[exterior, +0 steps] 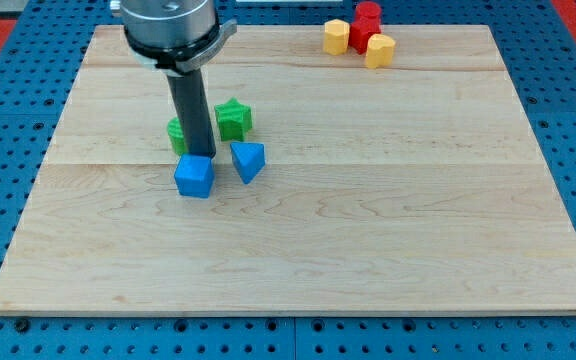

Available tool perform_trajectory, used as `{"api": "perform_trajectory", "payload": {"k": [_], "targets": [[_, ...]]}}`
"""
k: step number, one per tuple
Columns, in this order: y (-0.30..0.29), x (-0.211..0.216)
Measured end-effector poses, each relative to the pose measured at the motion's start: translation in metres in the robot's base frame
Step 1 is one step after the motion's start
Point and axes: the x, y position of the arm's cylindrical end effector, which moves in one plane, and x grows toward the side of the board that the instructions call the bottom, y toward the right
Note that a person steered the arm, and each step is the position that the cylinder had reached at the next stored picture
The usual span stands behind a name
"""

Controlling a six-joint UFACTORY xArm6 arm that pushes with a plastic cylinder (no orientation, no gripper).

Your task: Place the blue cube at the bottom center

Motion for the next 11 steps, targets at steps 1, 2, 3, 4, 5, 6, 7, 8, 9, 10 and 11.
{"api": "perform_trajectory", "payload": {"k": [1, 2, 3, 4, 5, 6, 7, 8, 9, 10, 11], "targets": [[-0.014, 0.014], [-0.021, 0.034], [-0.056, 0.042], [-0.065, 0.065], [0.002, 0.073], [0.051, 0.076], [0.037, 0.057], [0.053, 0.051], [0.087, 0.051], [0.097, 0.067], [0.097, 0.09]]}}
